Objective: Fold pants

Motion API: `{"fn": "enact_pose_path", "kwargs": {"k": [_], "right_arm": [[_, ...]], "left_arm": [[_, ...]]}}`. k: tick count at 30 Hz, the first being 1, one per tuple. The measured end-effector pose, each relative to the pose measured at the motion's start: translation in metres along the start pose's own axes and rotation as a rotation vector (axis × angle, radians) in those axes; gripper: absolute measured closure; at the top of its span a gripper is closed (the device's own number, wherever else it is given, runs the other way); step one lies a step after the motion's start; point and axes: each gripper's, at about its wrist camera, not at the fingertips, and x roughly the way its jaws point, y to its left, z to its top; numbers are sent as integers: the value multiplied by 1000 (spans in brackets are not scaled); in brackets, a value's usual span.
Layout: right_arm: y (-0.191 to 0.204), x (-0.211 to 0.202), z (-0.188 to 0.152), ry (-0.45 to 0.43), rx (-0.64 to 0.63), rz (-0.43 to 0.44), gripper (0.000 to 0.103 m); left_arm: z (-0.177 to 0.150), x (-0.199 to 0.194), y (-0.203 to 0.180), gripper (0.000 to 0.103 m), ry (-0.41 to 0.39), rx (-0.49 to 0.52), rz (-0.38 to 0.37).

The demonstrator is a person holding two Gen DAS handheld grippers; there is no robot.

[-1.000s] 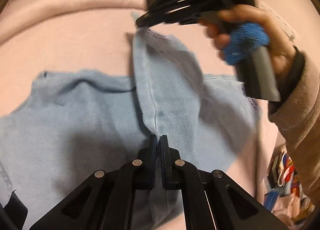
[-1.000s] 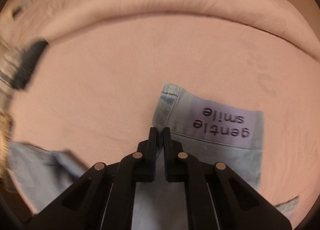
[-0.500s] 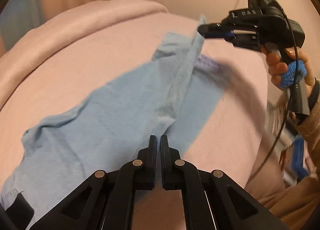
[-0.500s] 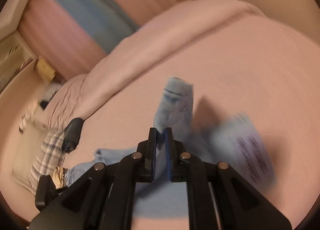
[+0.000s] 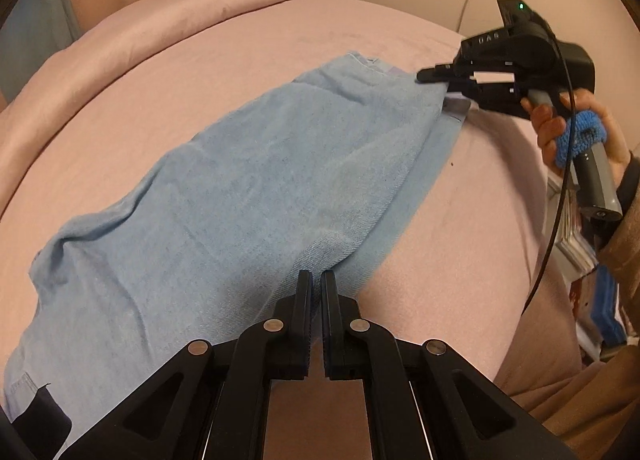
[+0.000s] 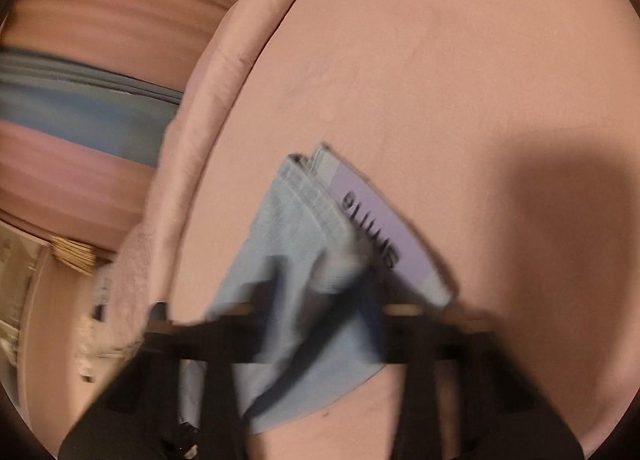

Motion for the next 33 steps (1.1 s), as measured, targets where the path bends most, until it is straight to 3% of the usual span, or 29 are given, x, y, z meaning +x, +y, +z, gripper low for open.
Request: {"fn": "enact_pose_path", "kwargs": {"k": [6,9,14,20,25,26,27,29,33], "right_arm": [[16,-34,5,-82,-137,35,96],[17,-41,2,-121,-188,-21,96],[-23,-9,-2,-17,-123,-141,95],[-23,-15,3,-44,-154,-135,94],[-25,-21,6,-34,-191,-203,89],[-25,-28,7,-62,-208,-241,84],[-24,-35,9,-90,-228,-285,70],[-16,-47,14,-164,-279,-355,66],[15,-40,17,-141,-420,-243,67]], "left_arm": [[3,-4,-5,102,-20,13,-5],[3,5,-13,102,-5,38,8],[-1,20,-13,102,41,39,1],[0,20,-4,102,39,0,-32],[-7,-7,-2,101,12,-38,-88],[-9,-18,3,101,-14,-55,-115],[-9,-24,8,98,-34,-69,-131],[-14,-40,26,87,-84,-123,-147],[-24,-47,87,84,-114,-322,-34]]}}
